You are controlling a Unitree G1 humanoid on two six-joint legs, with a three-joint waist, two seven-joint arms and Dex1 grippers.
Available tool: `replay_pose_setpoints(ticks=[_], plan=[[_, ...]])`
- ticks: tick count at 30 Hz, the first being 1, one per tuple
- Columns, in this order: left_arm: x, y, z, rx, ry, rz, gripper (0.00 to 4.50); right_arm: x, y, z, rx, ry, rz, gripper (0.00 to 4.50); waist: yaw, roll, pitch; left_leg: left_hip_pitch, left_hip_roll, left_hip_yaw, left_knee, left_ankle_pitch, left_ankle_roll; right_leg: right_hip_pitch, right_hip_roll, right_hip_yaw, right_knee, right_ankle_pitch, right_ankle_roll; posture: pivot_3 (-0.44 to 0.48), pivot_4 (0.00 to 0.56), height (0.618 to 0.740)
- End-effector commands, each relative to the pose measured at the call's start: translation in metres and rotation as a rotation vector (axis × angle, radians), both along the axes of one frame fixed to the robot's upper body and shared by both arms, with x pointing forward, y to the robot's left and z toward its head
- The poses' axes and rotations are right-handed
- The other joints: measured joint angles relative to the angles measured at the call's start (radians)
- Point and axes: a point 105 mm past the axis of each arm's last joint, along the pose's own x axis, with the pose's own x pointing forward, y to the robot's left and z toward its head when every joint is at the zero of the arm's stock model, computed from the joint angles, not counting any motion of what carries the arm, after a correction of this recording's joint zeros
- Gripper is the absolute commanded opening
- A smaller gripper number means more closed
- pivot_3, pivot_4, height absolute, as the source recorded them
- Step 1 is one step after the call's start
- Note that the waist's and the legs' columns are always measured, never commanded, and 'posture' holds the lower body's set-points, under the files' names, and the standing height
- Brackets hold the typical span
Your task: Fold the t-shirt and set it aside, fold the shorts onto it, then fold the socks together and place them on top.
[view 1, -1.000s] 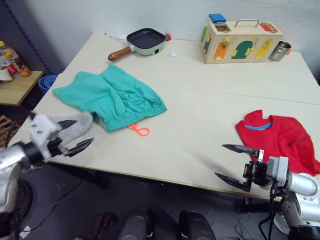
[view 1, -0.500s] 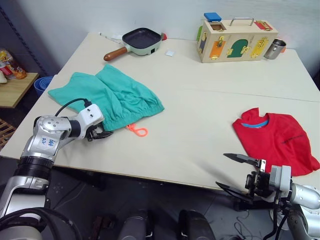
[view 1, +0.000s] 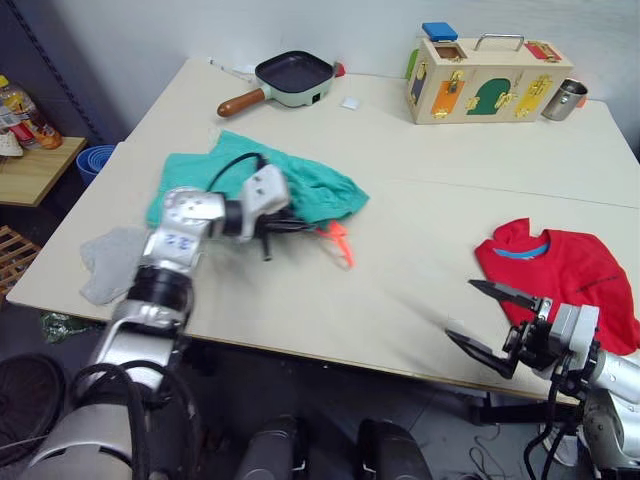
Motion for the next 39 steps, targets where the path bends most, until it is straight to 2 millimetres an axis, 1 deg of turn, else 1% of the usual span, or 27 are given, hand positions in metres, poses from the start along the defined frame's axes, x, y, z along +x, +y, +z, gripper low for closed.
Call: replay_pose_setpoints(ticks=[1, 5, 7, 9, 10, 11, 12, 13, 14, 16, 17, 18, 20, 22, 23, 24, 25, 27, 30, 32, 34, 37, 38, 39], plan=[[-0.011, -0.046, 0.002, -0.003, -0.006, -0.126, 0.03, 0.000, -0.002, 0.011, -0.016, -0.013, -0.030, 4.50, -0.002, 0.000, 0.000, 0.000, 0.000, 0.000, 0.000, 0.000, 0.000, 0.000, 0.000, 0.000, 0.000, 0.000, 0.000, 0.000, 0.150, 0.740], [-0.025, -0.099, -0.012, -0.009, 0.066, -0.198, 0.03, -0.006, -0.007, 0.013, -0.055, 0.021, -0.060, 4.50, -0.002, 0.000, 0.000, 0.000, 0.000, 0.000, 0.001, 0.000, 0.001, 0.000, 0.000, -0.001, 0.000, 0.000, 0.000, 0.000, 0.150, 0.740], [-0.035, -0.122, -0.018, -0.061, 0.135, -0.231, 0.03, -0.008, -0.017, 0.015, -0.076, 0.018, -0.119, 4.50, -0.002, -0.001, 0.001, -0.001, 0.000, 0.000, 0.001, 0.000, 0.001, 0.000, 0.000, -0.001, 0.000, 0.000, 0.000, 0.000, 0.150, 0.740], [-0.050, -0.143, -0.025, -0.115, 0.225, -0.267, 0.03, -0.008, -0.028, 0.015, -0.099, 0.009, -0.199, 4.50, -0.002, -0.002, 0.001, -0.001, 0.001, 0.000, 0.002, 0.000, 0.002, 0.000, -0.001, -0.001, -0.001, 0.000, 0.001, 0.000, 0.150, 0.740], [-0.059, -0.150, -0.030, -0.119, 0.276, -0.289, 0.03, -0.009, -0.030, 0.014, -0.109, 0.013, -0.222, 4.50, -0.001, -0.002, 0.001, -0.001, 0.001, 0.000, 0.002, 0.000, 0.002, 0.000, -0.001, 0.000, -0.002, 0.000, 0.001, 0.000, 0.150, 0.740], [-0.067, -0.152, -0.030, -0.133, 0.291, -0.315, 0.66, -0.009, -0.029, 0.013, -0.116, 0.014, -0.232, 4.50, -0.003, -0.002, 0.001, -0.001, 0.001, 0.000, 0.003, -0.001, 0.002, 0.000, -0.002, 0.000, -0.002, 0.000, 0.001, 0.000, 0.150, 0.740], [-0.070, -0.148, -0.027, -0.164, 0.285, -0.316, 0.88, -0.009, -0.024, 0.011, -0.120, 0.014, -0.234, 4.50, -0.006, -0.002, 0.001, -0.001, 0.001, -0.001, 0.003, -0.001, 0.002, 0.000, -0.002, 0.002, -0.004, 0.000, 0.001, 0.000, 0.150, 0.740], [-0.071, -0.144, -0.024, -0.185, 0.275, -0.314, 1.24, -0.008, -0.020, 0.010, -0.122, 0.013, -0.233, 4.50, -0.008, -0.002, 0.001, -0.001, 0.001, 0.000, 0.002, -0.001, 0.002, 0.000, -0.002, 0.002, -0.004, 0.000, 0.001, 0.000, 0.150, 0.740], [-0.070, -0.133, -0.019, -0.208, 0.262, -0.302, 1.47, -0.007, -0.016, 0.010, -0.123, 0.012, -0.230, 4.50, -0.013, -0.002, 0.001, 0.000, 0.002, 0.000, 0.002, -0.001, 0.002, -0.001, -0.002, 0.003, -0.003, 0.000, 0.001, 0.000, 0.150, 0.740], [-0.067, -0.104, -0.010, -0.241, 0.218, -0.271, 2.07, -0.002, -0.005, 0.011, -0.141, 0.008, -0.214, 4.50, -0.021, -0.002, 0.001, 0.000, 0.004, 0.000, 0.002, 0.000, -0.001, -0.001, 0.000, 0.003, -0.003, 0.000, 0.000, 0.000, 0.150, 0.740], [-0.069, -0.091, -0.006, -0.249, 0.215, -0.272, 2.36, 0.000, 0.000, 0.011, -0.152, 0.007, -0.203, 4.50, -0.026, -0.002, 0.001, 0.001, 0.005, 0.000, 0.002, 0.000, -0.002, -0.001, 0.000, 0.004, -0.002, 0.000, 0.000, 0.000, 0.150, 0.740], [-0.071, -0.083, -0.004, -0.251, 0.217, -0.275, 2.71, 0.001, 0.003, 0.011, -0.160, 0.007, -0.197, 4.50, -0.030, -0.001, 0.001, 0.001, 0.005, 0.000, 0.002, 0.001, -0.002, -0.001, 0.001, 0.004, -0.002, 0.000, 0.000, 0.000, 0.150, 0.740], [-0.068, -0.044, -0.001, -0.224, 0.148, -0.218, 3.24, 0.006, 0.014, 0.014, -0.190, -0.004, -0.160, 4.50, -0.029, 0.001, 0.000, 0.002, 0.005, -0.001, 0.003, 0.001, -0.003, 0.000, 0.000, 0.003, 0.000, 0.000, -0.001, 0.000, 0.150, 0.740], [-0.069, -0.010, -0.004, -0.166, 0.097, -0.175, 3.24, 0.010, 0.019, 0.016, -0.224, -0.015, -0.137, 4.50, -0.031, 0.001, 0.000, 0.002, 0.005, -0.001, 0.003, 0.000, -0.004, 0.000, 0.000, 0.004, -0.001, 0.000, -0.001, 0.000, 0.150, 0.740], [-0.071, -0.001, -0.006, -0.144, 0.092, -0.164, 3.24, 0.010, 0.019, 0.017, -0.235, -0.017, -0.134, 4.50, -0.030, 0.001, 0.000, 0.002, 0.005, -0.001, 0.003, 0.000, -0.004, 0.000, 0.000, 0.004, -0.001, 0.000, -0.001, 0.000, 0.150, 0.740], [-0.068, 0.015, -0.013, -0.102, 0.072, -0.128, 3.24, 0.011, 0.019, 0.018, -0.256, -0.034, -0.129, 4.50, -0.027, 0.001, 0.000, 0.002, 0.005, -0.001, 0.003, 0.000, -0.004, -0.001, 0.000, 0.004, -0.001, 0.000, -0.001, 0.000, 0.150, 0.740], [-0.064, 0.033, -0.025, -0.024, 0.041, -0.073, 3.24, 0.012, 0.020, 0.018, -0.272, -0.044, -0.120, 4.50, -0.023, 0.001, 0.000, 0.002, 0.005, -0.002, 0.003, 0.000, -0.003, 0.000, 0.000, 0.004, -0.001, 0.000, -0.001, 0.000, 0.150, 0.740], [-0.064, 0.060, -0.044, 0.117, -0.013, -0.044, 3.24, 0.012, 0.026, 0.016, -0.301, -0.042, -0.080, 4.50, -0.022, 0.001, 0.000, 0.002, 0.004, -0.003, 0.003, 0.000, -0.003, 0.000, 0.000, 0.003, -0.001, -0.001, -0.001, 0.000, 0.150, 0.740], [-0.061, 0.073, -0.055, 0.168, -0.070, -0.012, 3.24, 0.016, 0.030, 0.012, -0.314, -0.038, -0.091, 4.50, -0.008, 0.001, 0.000, 0.001, 0.003, -0.003, 0.002, -0.002, -0.006, 0.000, -0.002, 0.003, -0.002, -0.001, -0.001, 0.000, 0.150, 0.740], [-0.055, 0.080, -0.067, 0.224, -0.124, 0.025, 3.24, 0.022, 0.030, 0.001, -0.338, -0.023, -0.123, 4.50, -0.002, 0.001, 0.000, 0.001, 0.002, -0.004, 0.003, -0.004, -0.007, 0.000, -0.003, 0.002, -0.002, -0.001, -0.001, 0.000, 0.150, 0.740], [-0.050, 0.082, -0.073, 0.224, -0.144, 0.053, 3.24, 0.027, 0.029, -0.006, -0.355, -0.014, -0.151, 4.50, -0.004, 0.001, 0.000, 0.001, 0.001, -0.003, 0.002, -0.004, -0.006, -0.001, -0.004, 0.003, -0.002, -0.001, -0.001, 0.000, 0.150, 0.740], [-0.033, 0.086, -0.078, 0.215, -0.197, 0.146, 3.24, 0.038, 0.024, -0.010, -0.396, -0.063, -0.221, 4.50, -0.004, 0.001, 0.000, 0.001, 0.001, -0.003, 0.002, -0.004, -0.007, -0.001, -0.003, 0.002, -0.001, -0.001, -0.001, 0.000, 0.150, 0.740], [-0.027, 0.087, -0.078, 0.196, -0.204, 0.182, 3.07, 0.041, 0.023, -0.010, -0.405, -0.081, -0.244, 4.50, -0.004, 0.001, 0.000, 0.000, 0.001, -0.003, 0.002, -0.004, -0.007, -0.001, -0.003, 0.002, 0.000, -0.001, -0.001, 0.000, 0.150, 0.740], [-0.023, 0.089, -0.081, 0.199, -0.204, 0.203, 2.84, 0.042, 0.022, -0.011, -0.417, -0.089, -0.253, 4.31, -0.004, 0.001, 0.000, 0.001, 0.000, -0.003, 0.002, -0.004, -0.006, -0.001, -0.003, 0.001, 0.000, -0.001, -0.001, 0.000, 0.150, 0.740]])
